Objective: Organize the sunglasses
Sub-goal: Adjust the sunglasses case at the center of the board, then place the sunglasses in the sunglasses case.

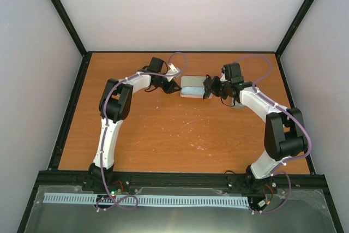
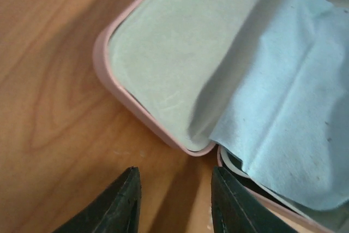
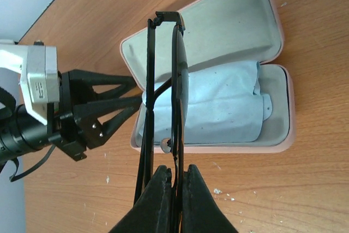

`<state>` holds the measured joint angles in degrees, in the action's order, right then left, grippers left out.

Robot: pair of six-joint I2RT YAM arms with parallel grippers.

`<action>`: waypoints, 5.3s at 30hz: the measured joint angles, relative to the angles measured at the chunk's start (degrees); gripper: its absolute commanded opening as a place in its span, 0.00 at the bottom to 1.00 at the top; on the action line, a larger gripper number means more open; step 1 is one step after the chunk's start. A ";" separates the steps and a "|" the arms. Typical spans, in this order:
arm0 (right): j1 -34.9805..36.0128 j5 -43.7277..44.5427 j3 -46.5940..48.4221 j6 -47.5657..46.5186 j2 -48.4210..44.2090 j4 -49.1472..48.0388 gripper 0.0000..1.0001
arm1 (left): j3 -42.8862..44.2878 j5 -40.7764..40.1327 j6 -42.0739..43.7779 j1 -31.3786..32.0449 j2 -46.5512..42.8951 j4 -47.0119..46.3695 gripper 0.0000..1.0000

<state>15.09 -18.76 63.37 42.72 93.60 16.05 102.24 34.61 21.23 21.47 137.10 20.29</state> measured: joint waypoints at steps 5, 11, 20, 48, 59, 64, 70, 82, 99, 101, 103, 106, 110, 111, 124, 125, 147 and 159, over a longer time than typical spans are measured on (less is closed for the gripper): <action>0.13 0.87 0.02 0.17 0.44 0.61 0.03 | -5.31 1.07 -1.46 0.59 -2.84 -1.97 0.37; 1.51 3.15 0.02 0.92 2.27 0.90 0.03 | -11.50 1.88 -2.73 2.86 -6.36 -3.98 0.37; 4.42 8.39 0.02 2.34 4.74 0.26 0.03 | -23.96 2.01 -3.34 7.13 -14.43 -5.75 0.43; 5.31 17.75 6.73 5.31 10.71 2.23 0.03 | 8.20 -4.24 -3.91 -5.77 -0.52 0.00 0.33; 5.31 18.84 8.20 4.94 10.71 4.90 0.03 | 13.00 -0.66 -4.22 -3.13 5.90 6.67 0.34; 5.31 19.50 8.20 4.94 10.71 5.42 0.03 | 12.66 1.53 -4.66 -0.66 5.88 6.51 0.34; 5.31 20.17 8.20 4.94 10.71 5.46 0.03 | 8.66 4.20 -5.42 1.55 4.85 5.03 0.34; 5.18 19.85 4.59 3.13 10.71 1.49 0.03 | 0.33 6.03 -7.43 2.08 0.22 3.04 0.34; 5.07 10.71 1.55 1.25 14.82 -11.74 0.03 | -2.23 6.01 -8.26 2.67 -1.33 2.21 0.34; 4.87 10.54 1.95 1.07 14.88 -11.54 0.03 | -2.62 5.99 -8.26 2.67 -1.64 2.19 0.34; 4.87 10.62 1.99 1.01 14.88 -11.26 0.03 | -2.93 5.95 -8.26 2.69 -1.81 2.05 0.34; 4.87 10.95 2.16 0.79 14.88 -10.75 0.03 | -3.56 5.97 -8.26 2.69 -2.14 1.99 0.34; 4.87 11.63 2.32 0.35 14.82 -10.16 0.03 | -3.87 5.95 -8.26 2.71 -2.29 1.97 0.34; 4.87 11.85 2.32 0.17 14.71 -9.99 0.03 | -3.89 5.95 -8.26 2.69 -2.29 1.95 0.34; 4.87 12.90 1.70 -0.20 14.05 -9.44 0.07 | -4.20 5.88 -8.24 2.71 -2.38 1.53 0.34; 4.87 12.85 1.70 -0.31 14.08 -9.38 0.07 | -4.26 5.88 -8.24 2.71 -2.38 1.46 0.34; 4.74 16.81 1.33 -3.13 14.34 -0.72 0.53 | -5.14 5.35 -8.20 3.45 -2.99 1.11 0.34; 3.82 21.18 1.07 -5.01 11.72 4.76 0.48 | -5.55 5.16 -8.02 4.15 -3.23 1.03 0.34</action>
<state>18.92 2.42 64.45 37.71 105.32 20.82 96.68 39.77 13.21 25.63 133.86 21.32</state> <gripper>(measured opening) 0.559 0.341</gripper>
